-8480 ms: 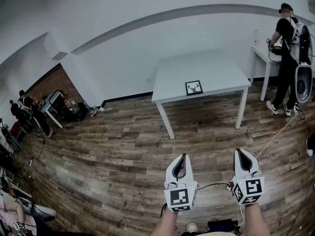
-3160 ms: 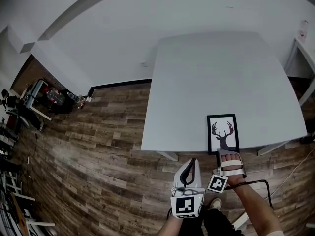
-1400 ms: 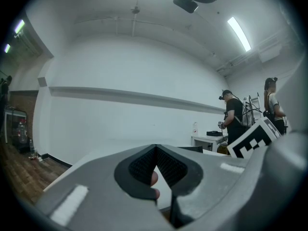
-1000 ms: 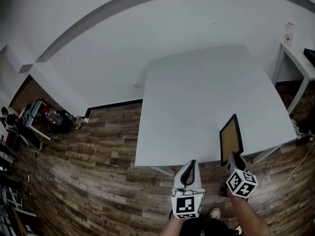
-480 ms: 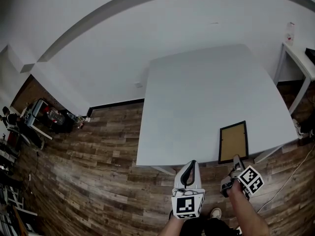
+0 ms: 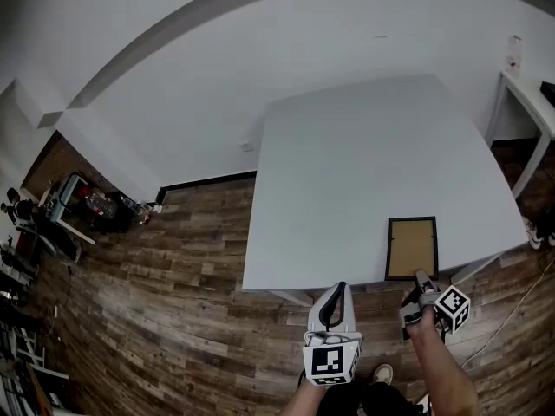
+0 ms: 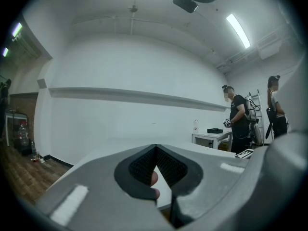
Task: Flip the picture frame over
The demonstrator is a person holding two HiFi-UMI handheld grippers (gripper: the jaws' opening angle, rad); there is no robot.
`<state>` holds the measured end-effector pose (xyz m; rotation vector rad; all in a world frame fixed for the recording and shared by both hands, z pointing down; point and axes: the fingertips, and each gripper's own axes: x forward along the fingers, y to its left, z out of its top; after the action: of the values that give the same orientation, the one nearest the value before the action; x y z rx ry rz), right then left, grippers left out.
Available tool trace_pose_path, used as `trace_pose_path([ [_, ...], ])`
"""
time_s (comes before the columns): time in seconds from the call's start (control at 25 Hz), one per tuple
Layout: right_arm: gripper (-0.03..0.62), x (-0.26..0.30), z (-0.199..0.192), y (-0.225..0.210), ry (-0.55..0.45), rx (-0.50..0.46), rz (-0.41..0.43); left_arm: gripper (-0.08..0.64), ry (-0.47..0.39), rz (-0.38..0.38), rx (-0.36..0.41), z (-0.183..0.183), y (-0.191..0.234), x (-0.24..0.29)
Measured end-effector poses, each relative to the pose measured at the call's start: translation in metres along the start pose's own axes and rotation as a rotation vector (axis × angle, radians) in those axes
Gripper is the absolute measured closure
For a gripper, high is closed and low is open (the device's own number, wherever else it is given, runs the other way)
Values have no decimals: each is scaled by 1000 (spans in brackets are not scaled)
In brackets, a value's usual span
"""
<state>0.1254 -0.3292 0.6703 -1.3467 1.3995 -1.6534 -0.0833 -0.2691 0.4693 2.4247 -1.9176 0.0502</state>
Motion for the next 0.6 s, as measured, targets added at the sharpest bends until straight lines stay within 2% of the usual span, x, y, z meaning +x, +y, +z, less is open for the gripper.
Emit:
trace_pose_path([
  [0.32,492,14,1,-15,20,94,9,560,13,-6,4,-4,-3,2],
  [0.6,491,15,3,-25,-7,123,23,560,25,-10,1,-10,-6,3],
])
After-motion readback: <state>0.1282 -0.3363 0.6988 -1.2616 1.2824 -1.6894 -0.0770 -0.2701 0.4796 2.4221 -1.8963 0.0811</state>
